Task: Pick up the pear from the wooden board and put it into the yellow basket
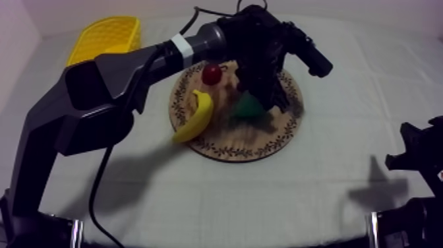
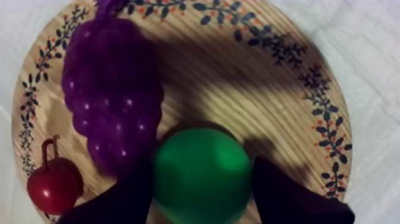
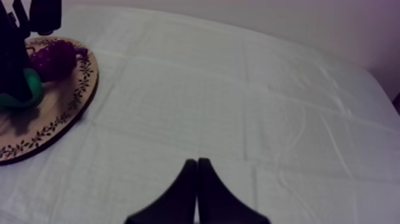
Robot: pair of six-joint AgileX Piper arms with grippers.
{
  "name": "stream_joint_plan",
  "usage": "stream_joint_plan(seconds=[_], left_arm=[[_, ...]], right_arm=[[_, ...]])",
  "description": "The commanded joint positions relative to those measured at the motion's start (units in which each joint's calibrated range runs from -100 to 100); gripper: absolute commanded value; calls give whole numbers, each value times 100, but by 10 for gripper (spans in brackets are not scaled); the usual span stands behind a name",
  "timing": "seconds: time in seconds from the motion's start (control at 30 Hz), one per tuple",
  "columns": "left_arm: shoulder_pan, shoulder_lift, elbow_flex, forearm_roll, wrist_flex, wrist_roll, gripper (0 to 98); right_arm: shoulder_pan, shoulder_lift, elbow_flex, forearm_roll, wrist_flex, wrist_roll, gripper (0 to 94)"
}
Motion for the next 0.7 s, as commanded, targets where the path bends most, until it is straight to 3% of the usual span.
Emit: stream_joint_plan(seconds=[0.0,0.13,0.4,0.67], left_arm=[[-7,32,-5,-16,48,50,504],[10,-86,153,-155,53,116,482],[-30,-1272,965,-657,-20,185,482],[-398,-3088,1938,-1162,-120,187,488]], right_arm=[[0,1,3,-1,-6,2,3],[0,1,3,-1,-6,2,3],[0,1,3,-1,-6,2,3],[0,1,3,-1,-6,2,3]])
